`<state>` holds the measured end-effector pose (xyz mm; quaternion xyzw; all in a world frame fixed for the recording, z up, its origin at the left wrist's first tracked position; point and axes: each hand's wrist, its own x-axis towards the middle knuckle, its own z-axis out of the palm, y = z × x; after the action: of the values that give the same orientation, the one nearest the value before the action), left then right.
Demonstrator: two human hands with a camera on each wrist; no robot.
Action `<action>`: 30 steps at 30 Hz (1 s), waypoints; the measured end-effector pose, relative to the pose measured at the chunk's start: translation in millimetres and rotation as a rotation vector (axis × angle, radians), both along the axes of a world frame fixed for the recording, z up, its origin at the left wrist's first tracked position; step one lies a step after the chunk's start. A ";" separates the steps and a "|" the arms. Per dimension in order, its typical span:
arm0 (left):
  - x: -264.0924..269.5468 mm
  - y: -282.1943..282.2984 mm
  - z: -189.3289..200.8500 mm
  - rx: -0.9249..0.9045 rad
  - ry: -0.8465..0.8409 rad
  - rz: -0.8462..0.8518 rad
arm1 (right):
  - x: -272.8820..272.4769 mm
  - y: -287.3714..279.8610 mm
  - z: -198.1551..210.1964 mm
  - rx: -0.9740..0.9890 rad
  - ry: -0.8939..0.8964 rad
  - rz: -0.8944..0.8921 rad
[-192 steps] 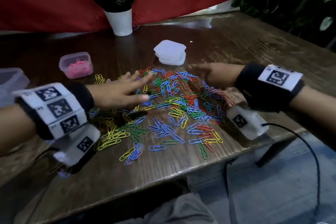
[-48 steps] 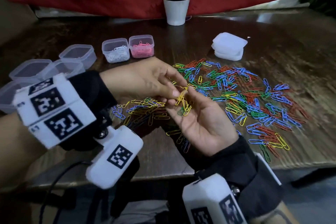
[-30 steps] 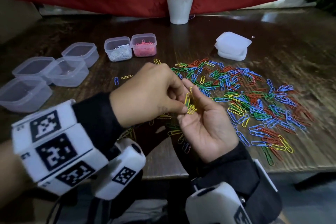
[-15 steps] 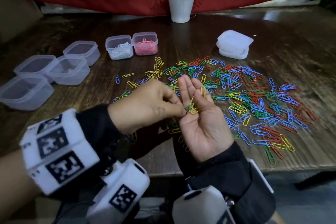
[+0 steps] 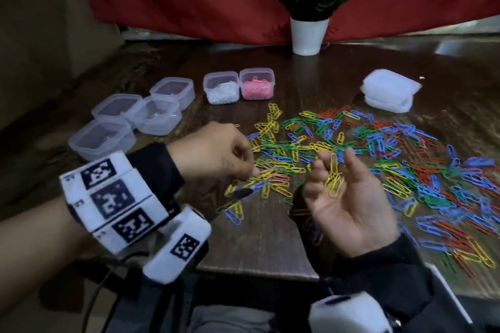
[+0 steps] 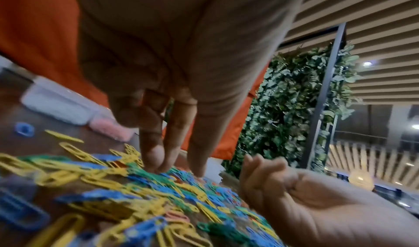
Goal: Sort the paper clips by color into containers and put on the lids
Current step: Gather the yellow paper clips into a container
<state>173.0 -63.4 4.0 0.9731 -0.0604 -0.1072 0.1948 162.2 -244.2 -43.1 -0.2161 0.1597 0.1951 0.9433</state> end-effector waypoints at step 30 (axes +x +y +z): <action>-98.9 61.9 -20.7 0.328 -0.224 0.256 | 8.5 95.5 45.0 -0.915 -0.657 0.570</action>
<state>74.1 -1.5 -16.6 0.9973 0.0603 0.0188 0.0382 170.7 -148.7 1.9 -0.6804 -0.1351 0.2742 0.6661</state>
